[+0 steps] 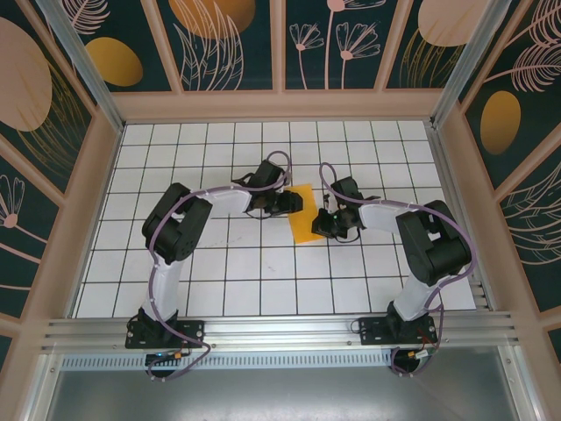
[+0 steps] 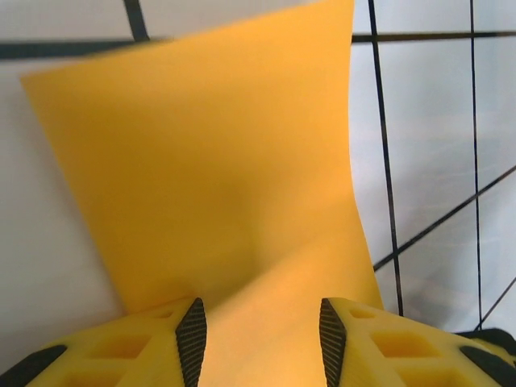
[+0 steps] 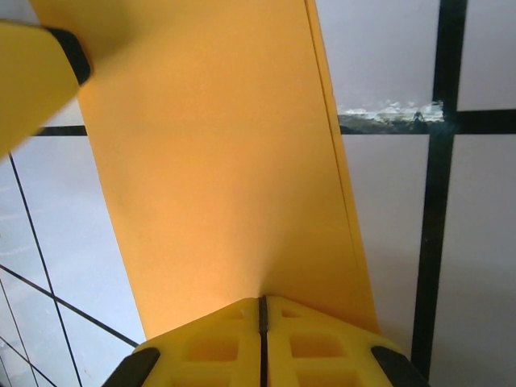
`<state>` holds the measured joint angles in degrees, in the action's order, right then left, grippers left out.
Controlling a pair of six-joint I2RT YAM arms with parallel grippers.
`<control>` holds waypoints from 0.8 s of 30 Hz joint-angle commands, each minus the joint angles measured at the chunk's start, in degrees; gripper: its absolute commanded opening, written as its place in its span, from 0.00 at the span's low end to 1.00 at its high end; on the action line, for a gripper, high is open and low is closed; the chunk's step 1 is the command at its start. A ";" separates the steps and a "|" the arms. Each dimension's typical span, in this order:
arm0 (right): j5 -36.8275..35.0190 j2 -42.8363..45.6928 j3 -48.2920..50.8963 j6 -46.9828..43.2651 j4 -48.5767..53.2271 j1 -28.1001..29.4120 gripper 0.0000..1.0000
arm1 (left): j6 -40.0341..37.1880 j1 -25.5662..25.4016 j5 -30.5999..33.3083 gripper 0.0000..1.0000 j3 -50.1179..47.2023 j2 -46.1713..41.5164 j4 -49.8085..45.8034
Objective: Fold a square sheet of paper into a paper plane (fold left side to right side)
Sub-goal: First fold the square sheet of paper in half at the center of the table.
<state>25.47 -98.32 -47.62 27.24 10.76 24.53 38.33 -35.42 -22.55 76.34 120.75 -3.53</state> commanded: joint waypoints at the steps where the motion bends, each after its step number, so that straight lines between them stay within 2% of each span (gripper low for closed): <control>1: -7.21 -3.35 1.82 -1.39 7.60 -0.19 0.10 | -2.56 3.29 6.30 0.47 2.54 3.07 -2.35; 15: -6.50 -3.23 1.62 -1.58 7.96 0.05 0.10 | -4.39 6.22 7.69 0.49 10.51 8.49 -5.60; 24: -4.20 -2.60 2.75 1.14 5.71 1.28 0.10 | -5.96 8.26 6.25 0.49 18.26 12.96 -8.42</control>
<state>25.06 -98.48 -47.83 27.33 10.44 24.88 34.63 -28.97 -20.84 92.40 130.21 -9.17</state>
